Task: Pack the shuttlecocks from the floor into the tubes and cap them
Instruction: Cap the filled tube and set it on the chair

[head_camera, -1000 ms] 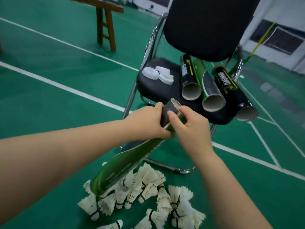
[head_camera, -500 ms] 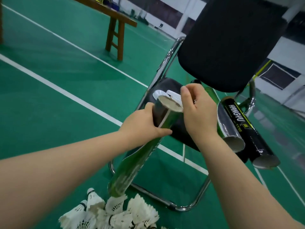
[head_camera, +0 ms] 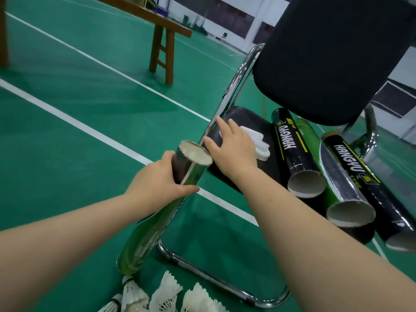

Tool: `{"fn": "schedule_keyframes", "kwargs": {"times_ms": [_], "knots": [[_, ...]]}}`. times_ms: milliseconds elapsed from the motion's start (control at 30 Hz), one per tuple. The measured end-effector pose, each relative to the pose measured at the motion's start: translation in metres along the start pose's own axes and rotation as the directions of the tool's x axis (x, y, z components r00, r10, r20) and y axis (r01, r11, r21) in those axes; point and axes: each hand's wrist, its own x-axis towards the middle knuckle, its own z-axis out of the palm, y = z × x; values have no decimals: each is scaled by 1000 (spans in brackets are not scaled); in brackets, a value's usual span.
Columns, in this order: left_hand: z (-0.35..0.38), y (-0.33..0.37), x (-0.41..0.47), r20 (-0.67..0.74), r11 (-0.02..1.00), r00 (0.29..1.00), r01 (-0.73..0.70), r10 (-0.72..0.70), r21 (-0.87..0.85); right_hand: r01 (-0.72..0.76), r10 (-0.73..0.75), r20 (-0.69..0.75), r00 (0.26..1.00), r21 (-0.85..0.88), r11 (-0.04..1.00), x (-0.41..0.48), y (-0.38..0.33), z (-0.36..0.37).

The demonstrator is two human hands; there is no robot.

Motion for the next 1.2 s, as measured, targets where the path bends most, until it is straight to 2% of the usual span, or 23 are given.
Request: {"fn": "schedule_keyframes", "kwargs": {"times_ms": [100,300,467,533,600,667,767,967,1200], "knots": [[2,-5,2,-6,1000,1000,12,-12,16,-14,12,-26,1000,-100,995,-3,-1,2],[8,-7,-4,-6,1000,1000,8,-8,3,16,-13,-226,974,9,1000,-23,0,1],[3,1,-18,-3,1000,1000,-26,27,11,144,-62,-417,907,169,975,-47,-2,0],[0,10,-25,-17,999,999,-46,46,11,167,16,-519,855,304,938,-61,-2,-16],[-4,21,-35,-27,997,997,-71,71,-8,201,148,-567,810,507,838,-79,-5,-39],[-6,35,-48,-38,993,994,-106,104,-45,194,291,-542,789,669,718,-96,-10,-65],[-12,58,-73,-37,982,986,-163,160,-92,96,382,-373,846,811,577,-121,-20,-98],[-37,102,-126,51,946,948,-310,315,-98,-65,326,-153,933,820,569,-182,-29,-149],[-59,134,-193,193,914,893,-391,406,-111,-138,362,-164,918,723,677,-267,-22,-199]]}}
